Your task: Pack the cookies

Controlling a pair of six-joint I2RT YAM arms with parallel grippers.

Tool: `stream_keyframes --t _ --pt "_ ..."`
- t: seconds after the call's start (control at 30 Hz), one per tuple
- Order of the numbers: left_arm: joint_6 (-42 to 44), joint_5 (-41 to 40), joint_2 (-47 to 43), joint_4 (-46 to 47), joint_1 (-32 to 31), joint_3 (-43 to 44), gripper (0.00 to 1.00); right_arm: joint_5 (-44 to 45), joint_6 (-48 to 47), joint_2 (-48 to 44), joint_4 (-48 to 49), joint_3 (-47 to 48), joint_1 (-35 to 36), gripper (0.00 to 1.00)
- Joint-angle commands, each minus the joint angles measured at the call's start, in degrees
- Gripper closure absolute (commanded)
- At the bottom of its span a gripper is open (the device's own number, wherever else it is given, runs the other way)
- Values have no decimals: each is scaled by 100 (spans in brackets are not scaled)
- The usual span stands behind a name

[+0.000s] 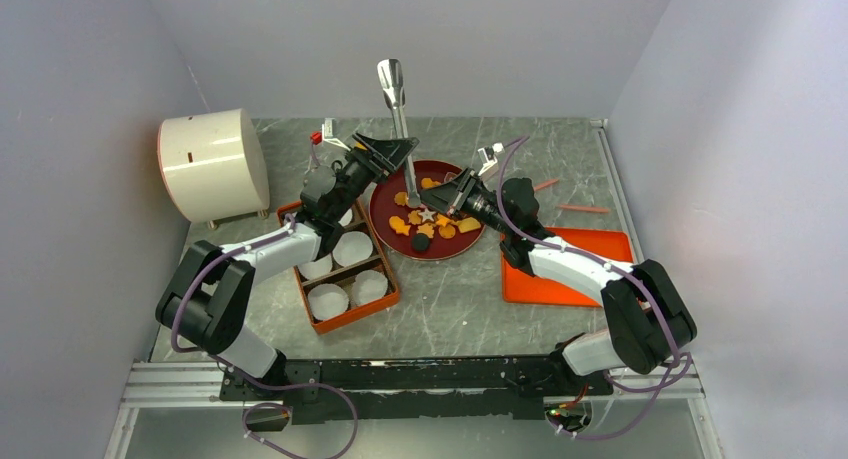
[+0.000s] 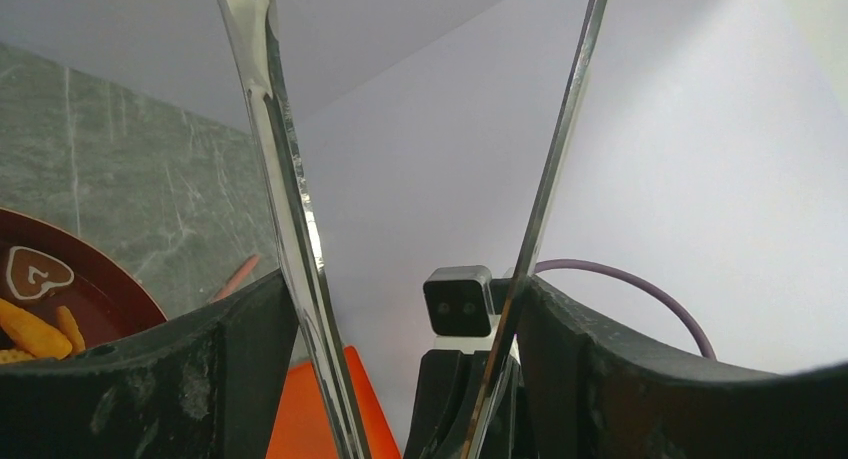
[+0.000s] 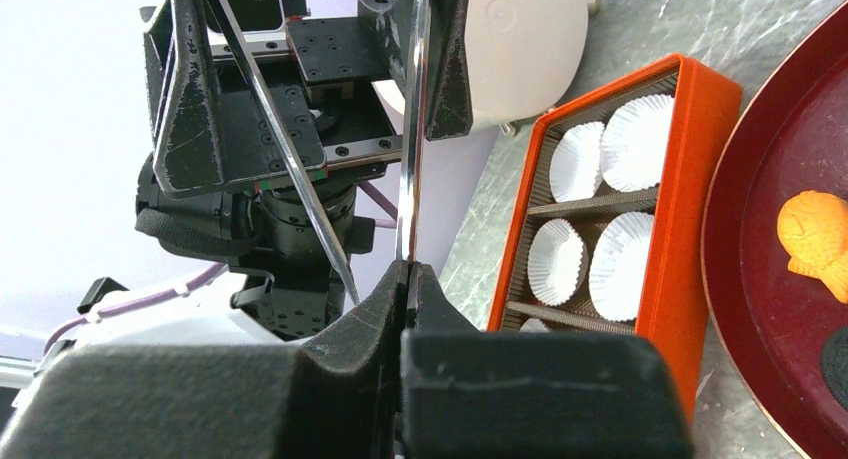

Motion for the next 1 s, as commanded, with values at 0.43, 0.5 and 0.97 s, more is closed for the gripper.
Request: stream_keyframes --t 0.43,0.5,0.97 --pt "20 -73 -90 541 -58 -29 32 -2 -189 -303 -89 -18 77 100" --pt "67 -101 -142 522 -56 -91 35 51 -276 -358 -189 -21 81 99" --pt "631 -9 -448 -288 17 -49 57 370 -1011 -856 -1127 -37 77 61"
